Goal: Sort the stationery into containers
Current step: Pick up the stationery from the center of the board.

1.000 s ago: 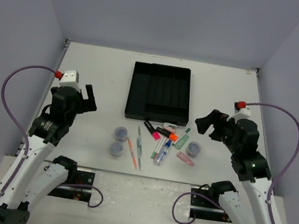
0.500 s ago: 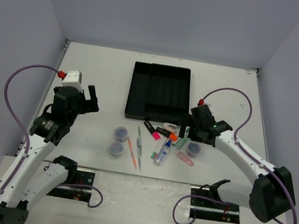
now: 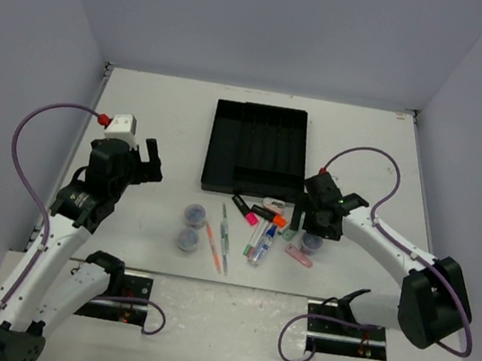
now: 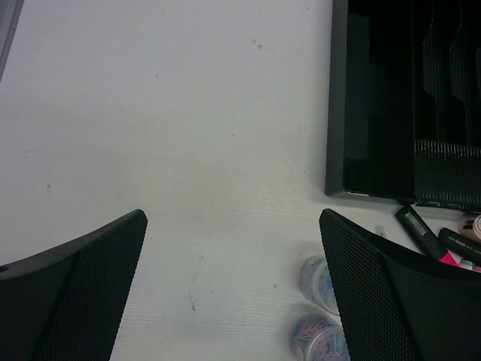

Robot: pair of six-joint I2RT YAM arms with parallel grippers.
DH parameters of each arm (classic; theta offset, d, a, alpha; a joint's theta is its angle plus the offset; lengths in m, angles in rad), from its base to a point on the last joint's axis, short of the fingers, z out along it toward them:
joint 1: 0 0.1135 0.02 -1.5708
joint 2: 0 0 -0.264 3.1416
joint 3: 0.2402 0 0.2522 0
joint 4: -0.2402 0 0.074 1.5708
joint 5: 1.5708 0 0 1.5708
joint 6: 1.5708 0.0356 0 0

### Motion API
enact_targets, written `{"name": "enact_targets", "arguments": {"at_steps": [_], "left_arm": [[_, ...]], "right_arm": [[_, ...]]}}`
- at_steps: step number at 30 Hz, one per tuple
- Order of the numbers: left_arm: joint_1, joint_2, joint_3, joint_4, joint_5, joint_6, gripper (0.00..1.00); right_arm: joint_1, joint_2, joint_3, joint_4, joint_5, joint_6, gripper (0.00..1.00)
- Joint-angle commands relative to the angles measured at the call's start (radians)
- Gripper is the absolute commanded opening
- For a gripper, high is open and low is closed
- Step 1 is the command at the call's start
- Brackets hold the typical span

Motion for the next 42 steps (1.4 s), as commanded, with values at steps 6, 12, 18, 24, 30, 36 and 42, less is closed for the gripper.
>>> {"name": "enact_targets", "arguments": {"at_steps": [6, 12, 18, 24, 30, 36, 42], "left_arm": [[-0.021, -0.002, 0.016, 0.063, 0.037, 0.013, 1.0], [-0.037, -0.004, 0.014, 0.067, 0.041, 0.016, 1.0], [-0.042, -0.013, 0.016, 0.067, 0.044, 0.016, 1.0], [-0.041, -0.015, 0.016, 0.07, 0.045, 0.018, 1.0], [-0.04, -0.019, 0.017, 0.07, 0.038, 0.018, 1.0], [-0.035, -0.023, 0.016, 0.069, 0.026, 0.018, 1.0], [-0.024, -0.031, 0.011, 0.072, 0.031, 0.016, 1.0]], "right_arm": [[0.022, 0.012, 0.022, -0.136, 0.039, 0.063, 0.86], [0.024, 0.027, 0.013, -0.117, 0.0, 0.05, 0.58], [0.024, 0.033, 0.014, -0.112, -0.008, 0.039, 0.21], [0.044, -0.118, 0.086, -0.203, -0.064, -0.002, 0.0], [0.044, -0.285, 0.299, -0.186, -0.086, -0.074, 0.0], [0.044, -0.073, 0.506, 0.057, -0.25, -0.166, 0.0], [0.103, 0.327, 0.889, 0.11, -0.263, -0.2, 0.0]]}}
